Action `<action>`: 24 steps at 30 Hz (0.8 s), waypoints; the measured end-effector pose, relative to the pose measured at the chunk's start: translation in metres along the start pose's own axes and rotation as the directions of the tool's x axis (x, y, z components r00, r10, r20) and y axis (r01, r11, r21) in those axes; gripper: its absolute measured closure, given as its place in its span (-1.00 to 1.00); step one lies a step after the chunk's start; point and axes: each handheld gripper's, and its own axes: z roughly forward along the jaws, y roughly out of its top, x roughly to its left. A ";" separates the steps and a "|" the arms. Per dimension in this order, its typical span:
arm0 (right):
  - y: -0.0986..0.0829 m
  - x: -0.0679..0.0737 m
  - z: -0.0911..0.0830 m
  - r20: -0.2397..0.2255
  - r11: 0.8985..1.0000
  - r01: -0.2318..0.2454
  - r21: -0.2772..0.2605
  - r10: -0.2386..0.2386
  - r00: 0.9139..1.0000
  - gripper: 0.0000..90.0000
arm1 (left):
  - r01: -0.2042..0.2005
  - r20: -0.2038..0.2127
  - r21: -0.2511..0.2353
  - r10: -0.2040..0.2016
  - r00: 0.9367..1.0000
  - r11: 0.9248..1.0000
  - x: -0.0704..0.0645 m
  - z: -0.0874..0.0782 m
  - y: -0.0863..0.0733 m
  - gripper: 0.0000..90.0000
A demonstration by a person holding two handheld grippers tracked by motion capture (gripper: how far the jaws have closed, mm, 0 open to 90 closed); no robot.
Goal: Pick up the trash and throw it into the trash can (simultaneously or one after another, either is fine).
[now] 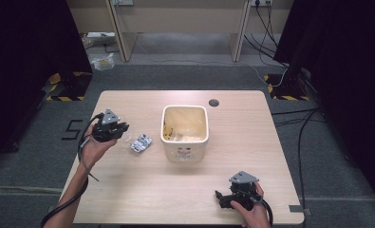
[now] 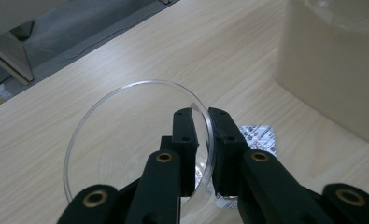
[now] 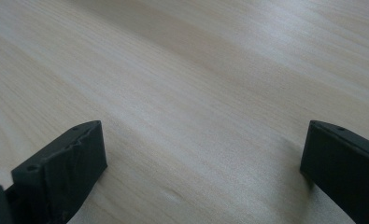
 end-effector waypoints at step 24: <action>0.000 0.000 0.000 0.000 1.000 0.001 0.000 -0.001 1.000 -0.99 | -0.051 0.047 -0.066 0.054 0.997 0.997 -0.010 -0.025 0.025 0.80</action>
